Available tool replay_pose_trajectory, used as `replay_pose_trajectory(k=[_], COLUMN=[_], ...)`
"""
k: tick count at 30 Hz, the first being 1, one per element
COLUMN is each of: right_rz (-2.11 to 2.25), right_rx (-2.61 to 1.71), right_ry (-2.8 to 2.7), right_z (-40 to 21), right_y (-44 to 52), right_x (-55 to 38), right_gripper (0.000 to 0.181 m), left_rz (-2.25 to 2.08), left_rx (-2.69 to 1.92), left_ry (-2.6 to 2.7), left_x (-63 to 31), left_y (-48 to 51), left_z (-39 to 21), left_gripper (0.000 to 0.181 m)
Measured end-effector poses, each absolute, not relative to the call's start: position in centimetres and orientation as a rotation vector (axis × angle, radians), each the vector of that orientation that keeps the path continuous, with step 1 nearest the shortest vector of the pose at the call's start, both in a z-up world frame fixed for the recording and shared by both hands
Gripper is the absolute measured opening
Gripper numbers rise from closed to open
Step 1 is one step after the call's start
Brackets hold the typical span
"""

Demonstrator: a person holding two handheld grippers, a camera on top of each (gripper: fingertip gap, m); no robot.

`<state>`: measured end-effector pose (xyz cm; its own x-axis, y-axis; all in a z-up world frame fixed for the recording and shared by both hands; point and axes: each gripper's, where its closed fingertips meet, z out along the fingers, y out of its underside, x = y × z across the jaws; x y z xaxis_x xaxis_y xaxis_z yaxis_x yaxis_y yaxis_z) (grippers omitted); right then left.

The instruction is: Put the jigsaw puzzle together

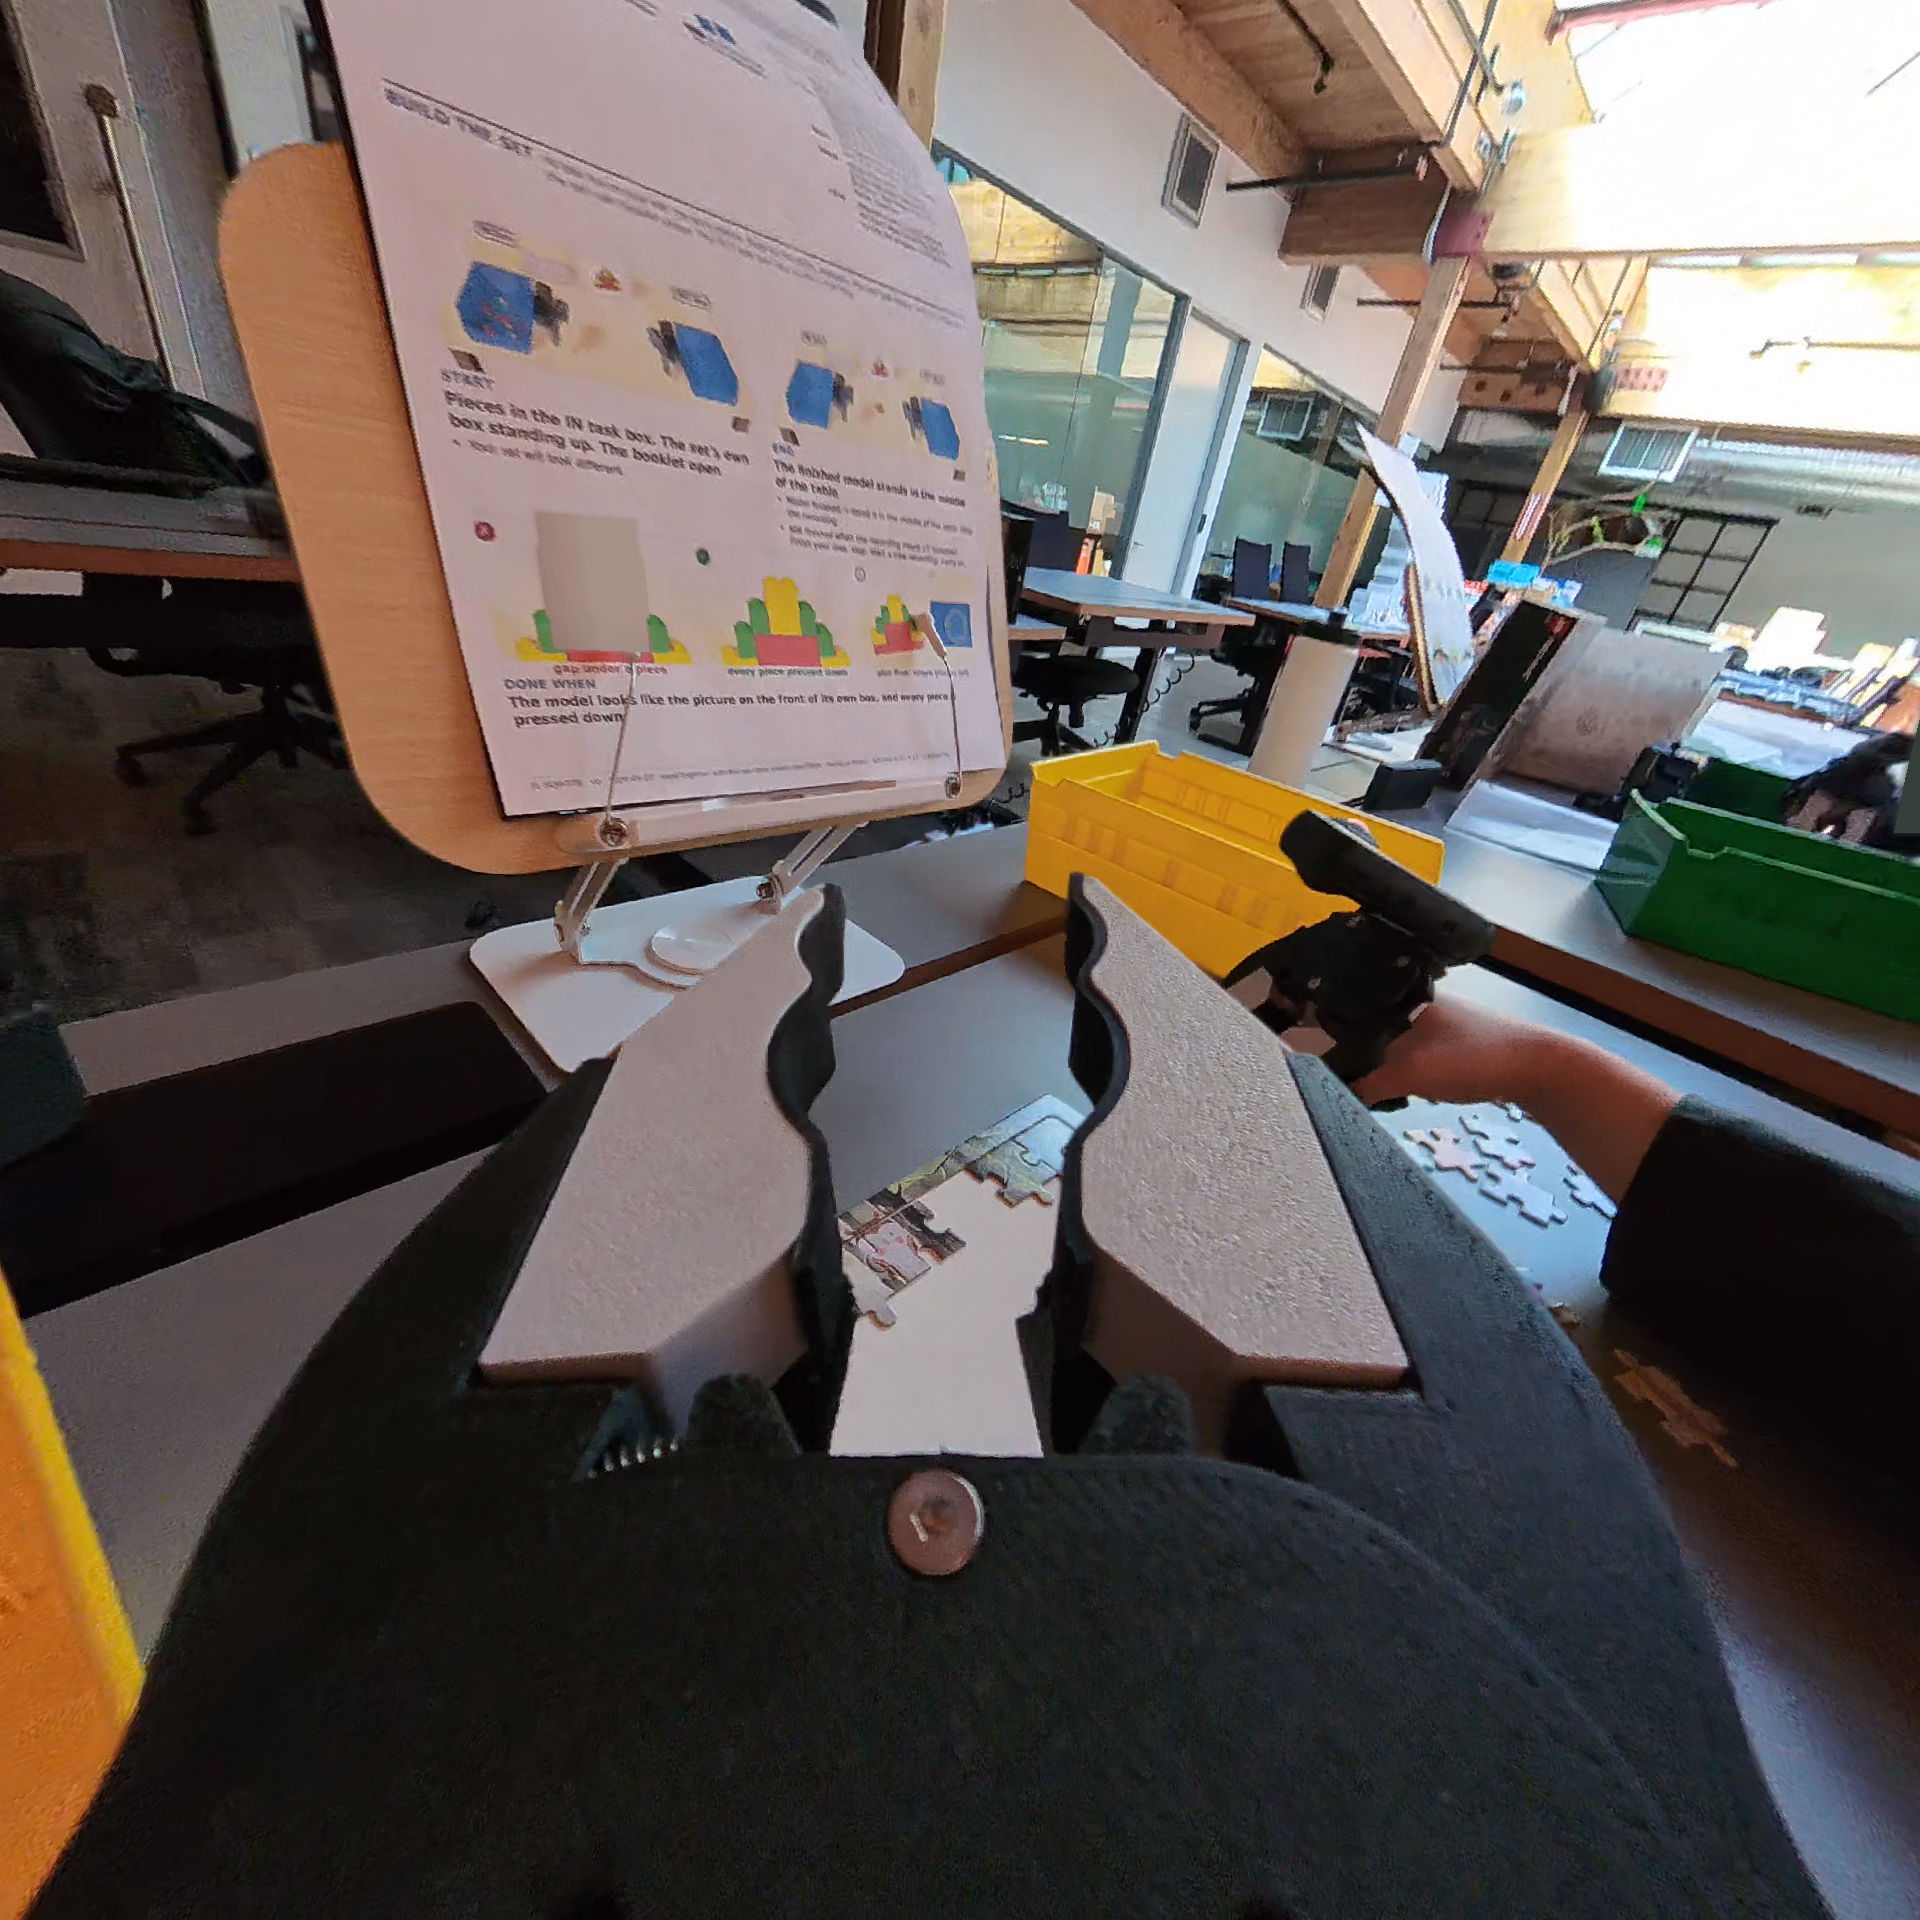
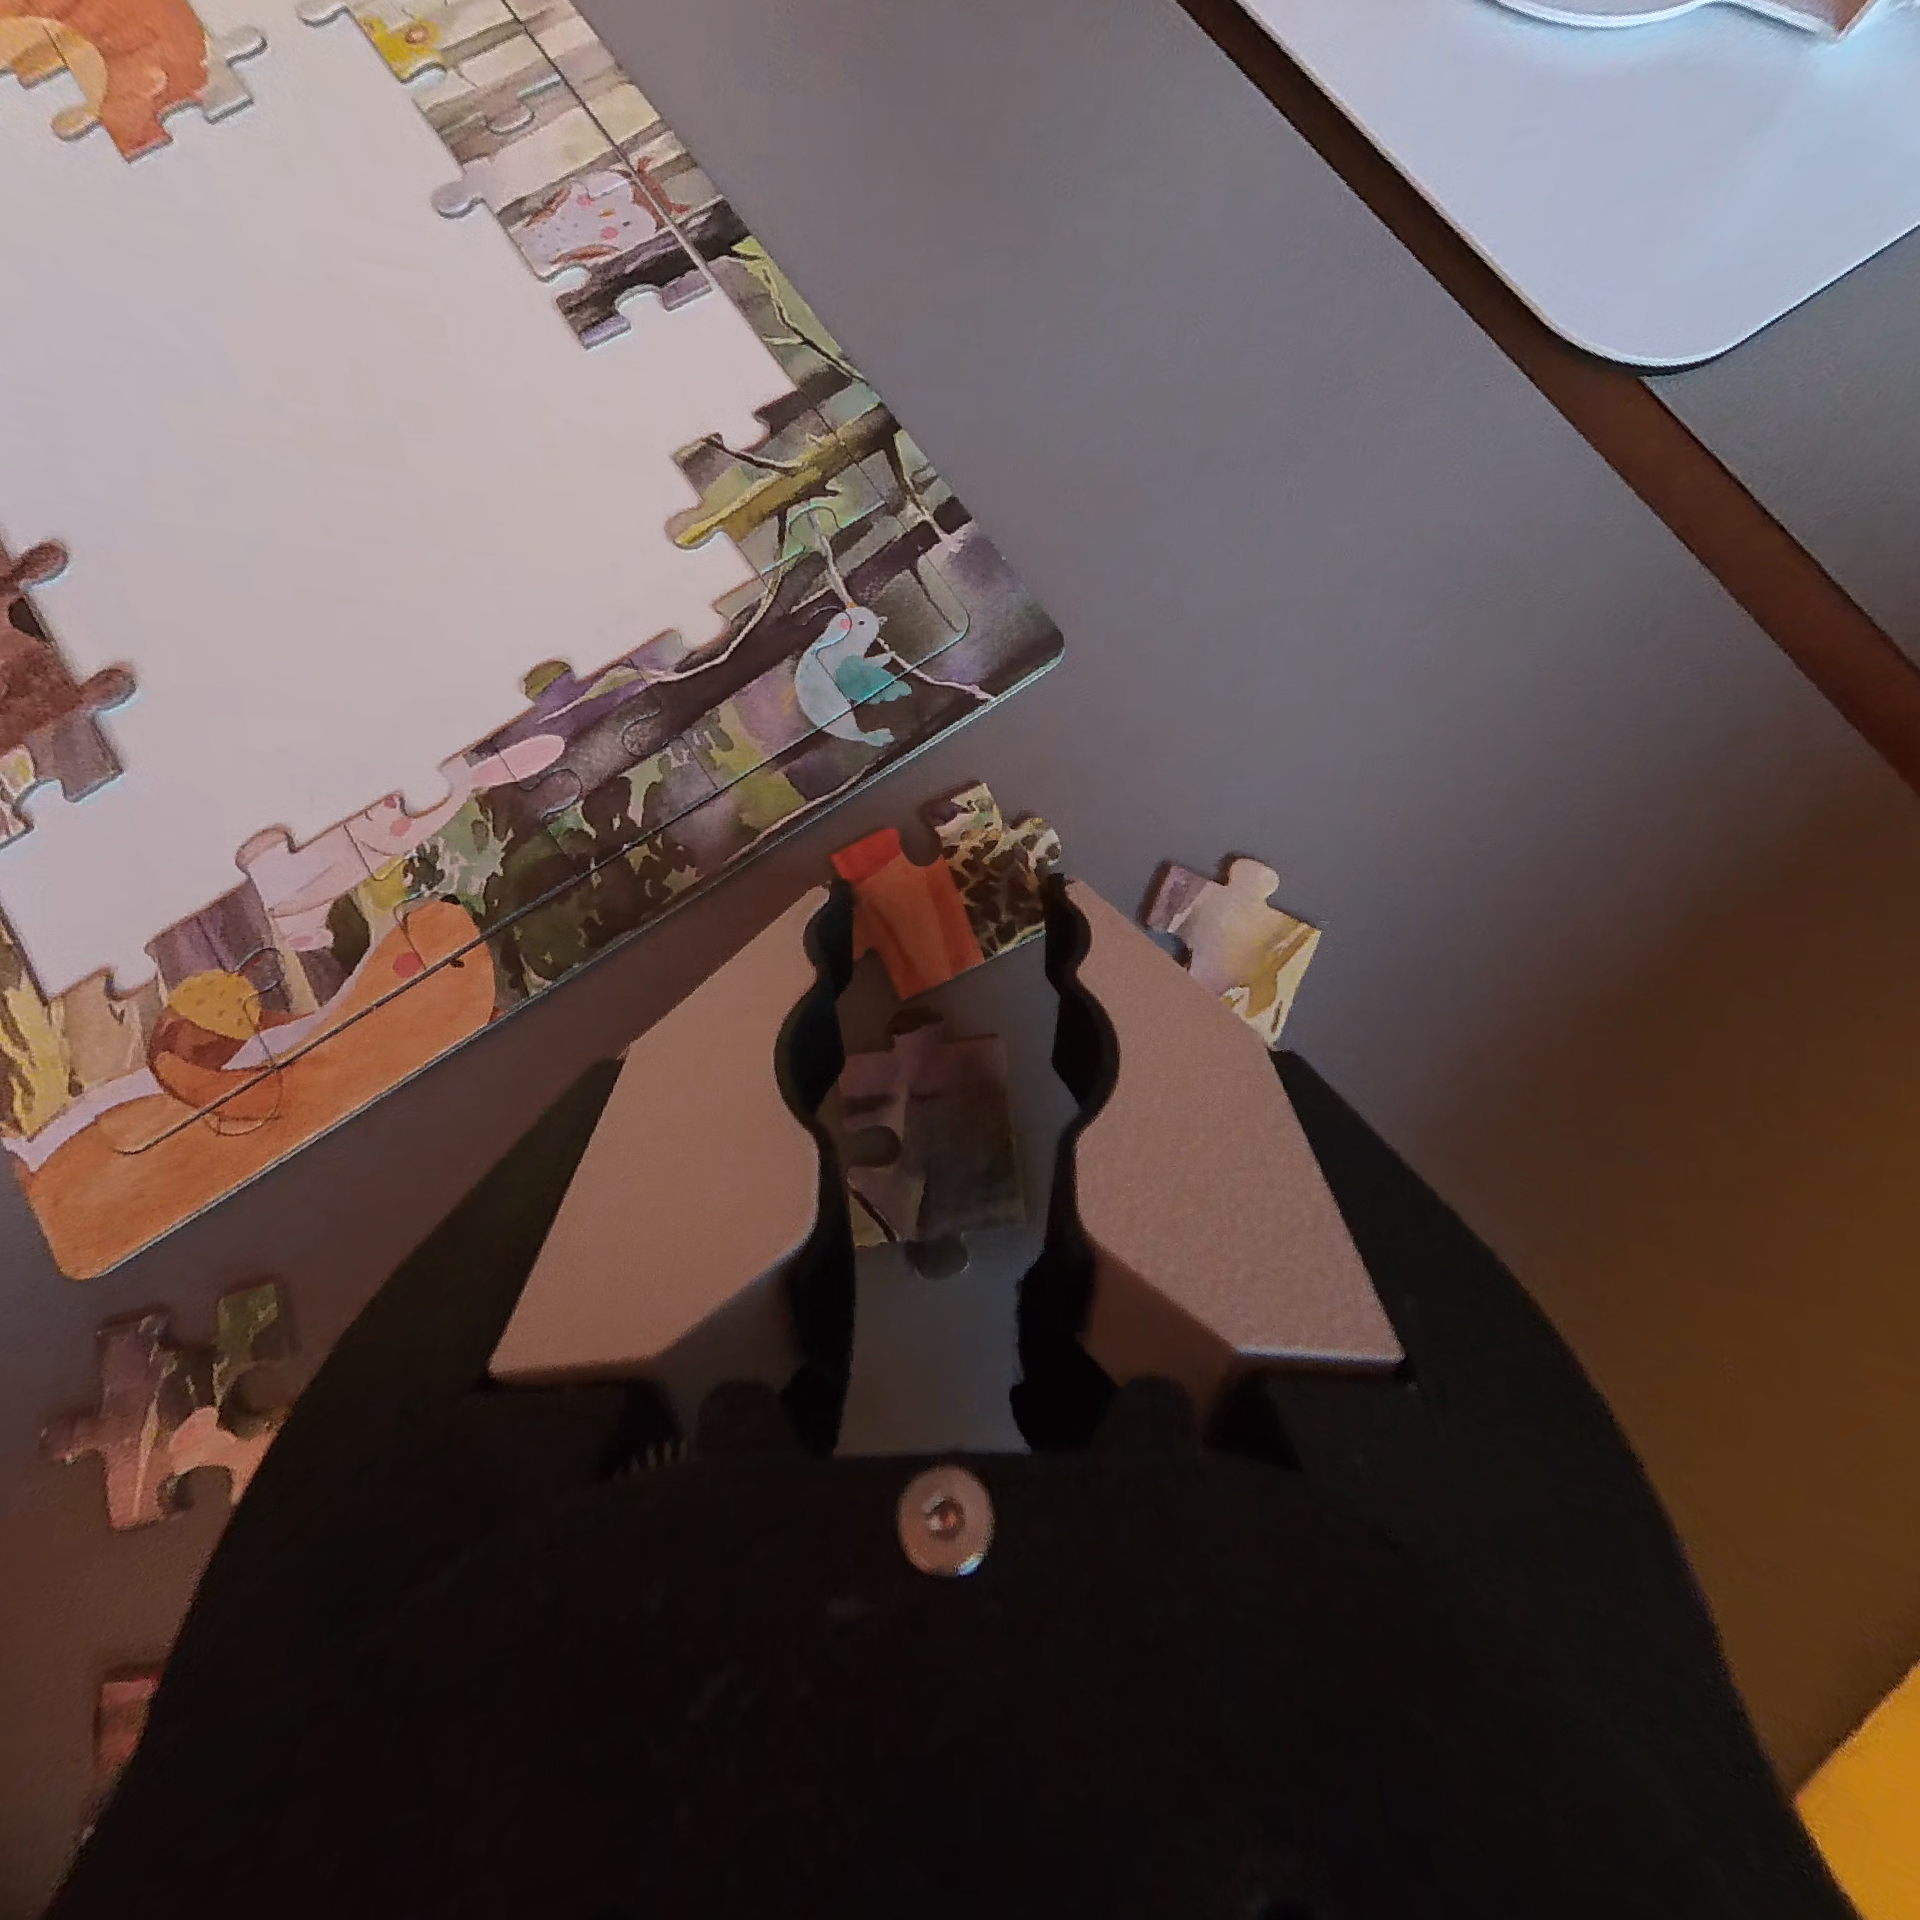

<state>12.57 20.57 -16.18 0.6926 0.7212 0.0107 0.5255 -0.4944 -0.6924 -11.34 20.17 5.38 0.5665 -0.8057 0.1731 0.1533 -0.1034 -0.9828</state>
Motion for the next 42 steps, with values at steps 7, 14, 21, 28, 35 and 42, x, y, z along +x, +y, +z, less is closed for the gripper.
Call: replay_pose_trajectory(k=[7,14,21,28,35,42], right_rz=[0.138,0.028,0.009,0.005,0.139,0.671], right_rx=[-2.021,-1.442,-1.318,-1.293,-1.32,-1.602], right_ry=[-1.03,-1.406,-1.528,-1.574,-1.486,-1.124], right_z=[-11.4,-1.0,-0.1,-0.7,0.0,1.1], right_y=[20.9,15.0,12.3,11.9,12.2,13.9], right_x=[12.4,-0.3,-4.6,-5.5,-5.6,-3.3], right_gripper=[0.036,0.036,0.036,0.036,0.039,0.041], left_rz=[-1.105,-1.609,-1.732,-1.773,-1.682,-1.645], left_rx=[-1.536,-1.627,-1.683,-1.759,-1.78,-1.791], left_ry=[0.566,0.71,0.906,1.017,1.033,1.06], left_x=[-11.7,-8.6,-6.5,-4.8,-5.1,-6.6], left_y=[20.4,17.1,13.8,12.3,13.0,13.2], left_z=[4.7,3.2,2.0,0.0,-0.8,-0.6], left_gripper=[0.043,0.028,0.026,0.012,0.0,0.0])
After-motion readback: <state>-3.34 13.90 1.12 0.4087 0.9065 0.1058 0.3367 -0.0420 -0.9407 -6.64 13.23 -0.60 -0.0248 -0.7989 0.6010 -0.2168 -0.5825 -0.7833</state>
